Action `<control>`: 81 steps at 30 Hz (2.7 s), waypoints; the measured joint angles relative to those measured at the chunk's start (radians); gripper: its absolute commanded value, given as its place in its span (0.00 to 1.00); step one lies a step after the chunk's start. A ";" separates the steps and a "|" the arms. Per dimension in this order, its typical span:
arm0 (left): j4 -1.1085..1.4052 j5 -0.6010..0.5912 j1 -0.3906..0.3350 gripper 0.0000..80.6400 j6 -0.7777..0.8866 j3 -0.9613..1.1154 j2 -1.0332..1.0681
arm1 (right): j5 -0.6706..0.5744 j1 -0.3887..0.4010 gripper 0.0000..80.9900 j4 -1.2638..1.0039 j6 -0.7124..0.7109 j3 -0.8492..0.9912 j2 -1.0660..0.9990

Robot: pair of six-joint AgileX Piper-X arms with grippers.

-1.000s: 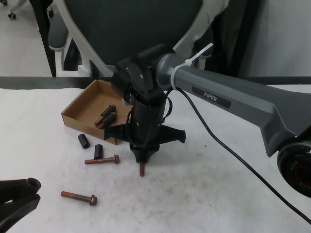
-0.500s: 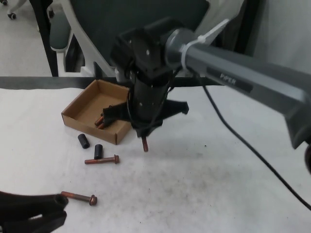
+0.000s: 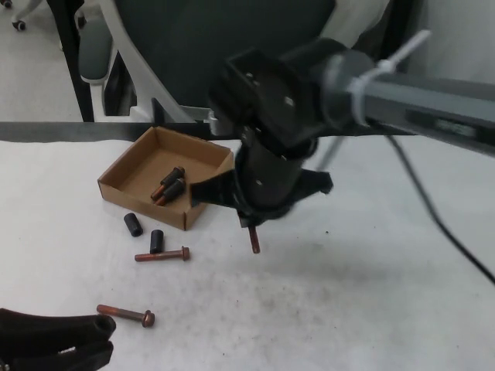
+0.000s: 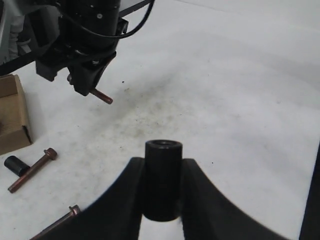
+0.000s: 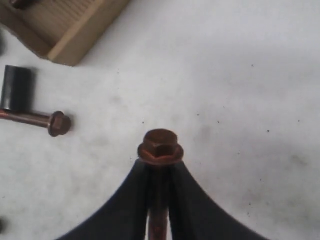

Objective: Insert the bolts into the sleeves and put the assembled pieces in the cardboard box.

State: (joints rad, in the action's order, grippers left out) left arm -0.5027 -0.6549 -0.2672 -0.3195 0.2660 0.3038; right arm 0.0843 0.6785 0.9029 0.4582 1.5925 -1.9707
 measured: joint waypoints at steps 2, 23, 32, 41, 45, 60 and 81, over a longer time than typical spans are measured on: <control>0.022 -0.030 0.000 0.01 0.000 -0.013 0.013 | 0.000 0.006 0.00 -0.108 0.006 -0.127 0.095; 0.492 -0.133 -0.150 0.01 -0.093 -0.054 0.513 | -0.254 0.028 0.00 -0.930 0.014 -0.925 0.831; 0.807 -0.140 -0.227 0.01 0.154 -0.054 0.744 | -0.375 0.035 0.00 -0.985 0.014 -0.951 0.861; 0.967 -0.135 -0.277 0.01 0.246 -0.054 0.780 | -0.452 0.083 0.00 -0.985 0.014 -0.952 0.861; 1.020 -0.108 -0.280 0.01 0.271 -0.054 0.780 | -0.459 0.088 0.00 -0.985 0.018 -0.952 0.861; 1.138 -0.085 -0.280 0.01 0.410 -0.054 0.780 | -0.463 0.088 0.00 -0.988 0.036 -0.953 0.861; 1.155 -0.131 -0.280 0.01 0.432 -0.054 0.780 | -0.463 0.088 0.00 -0.993 0.036 -0.953 0.861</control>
State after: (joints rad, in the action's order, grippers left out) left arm 0.6521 -0.7861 -0.5467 0.1121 0.2120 1.0840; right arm -0.3791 0.7670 -0.0902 0.4946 0.6390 -1.1095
